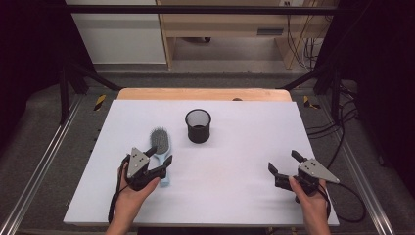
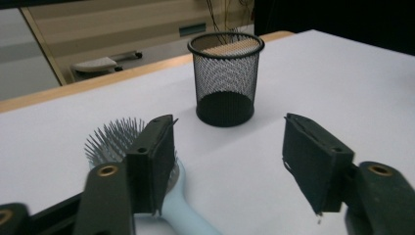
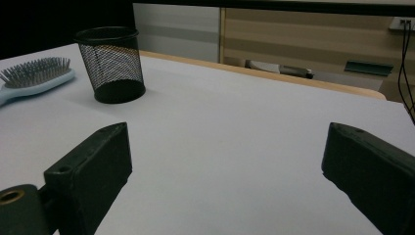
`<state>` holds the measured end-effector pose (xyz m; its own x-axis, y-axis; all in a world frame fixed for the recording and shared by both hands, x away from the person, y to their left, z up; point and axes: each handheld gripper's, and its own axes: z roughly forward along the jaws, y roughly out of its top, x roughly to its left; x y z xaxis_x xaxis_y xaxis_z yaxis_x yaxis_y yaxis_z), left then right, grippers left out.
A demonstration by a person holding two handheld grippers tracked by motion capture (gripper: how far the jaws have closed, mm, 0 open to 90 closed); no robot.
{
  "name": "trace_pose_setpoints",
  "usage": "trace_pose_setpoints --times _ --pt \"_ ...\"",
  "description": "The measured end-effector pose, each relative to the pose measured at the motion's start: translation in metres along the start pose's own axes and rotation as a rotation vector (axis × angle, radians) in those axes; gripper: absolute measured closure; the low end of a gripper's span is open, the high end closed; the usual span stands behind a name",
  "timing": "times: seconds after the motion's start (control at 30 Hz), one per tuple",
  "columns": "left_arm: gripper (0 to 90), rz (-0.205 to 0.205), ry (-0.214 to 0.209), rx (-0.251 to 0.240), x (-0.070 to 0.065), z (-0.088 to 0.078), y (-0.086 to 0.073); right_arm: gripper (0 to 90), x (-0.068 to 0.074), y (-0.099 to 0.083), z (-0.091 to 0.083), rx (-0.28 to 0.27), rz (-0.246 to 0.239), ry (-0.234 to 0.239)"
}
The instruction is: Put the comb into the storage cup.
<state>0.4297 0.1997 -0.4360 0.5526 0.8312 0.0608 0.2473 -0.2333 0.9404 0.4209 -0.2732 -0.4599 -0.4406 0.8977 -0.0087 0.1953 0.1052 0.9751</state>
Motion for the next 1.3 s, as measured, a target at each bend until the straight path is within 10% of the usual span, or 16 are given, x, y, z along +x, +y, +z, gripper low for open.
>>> trace_pose_setpoints --times 0.53,1.3 --pt "86.6 0.072 -0.11 0.161 -0.016 0.009 -0.014 4.8 0.0 0.001 -0.001 -0.004 0.01 0.006" --pt "90.0 0.07 -0.141 0.343 -0.023 0.02 -0.034 4.8 0.004 0.002 -0.001 0.001 -0.005 0.021"
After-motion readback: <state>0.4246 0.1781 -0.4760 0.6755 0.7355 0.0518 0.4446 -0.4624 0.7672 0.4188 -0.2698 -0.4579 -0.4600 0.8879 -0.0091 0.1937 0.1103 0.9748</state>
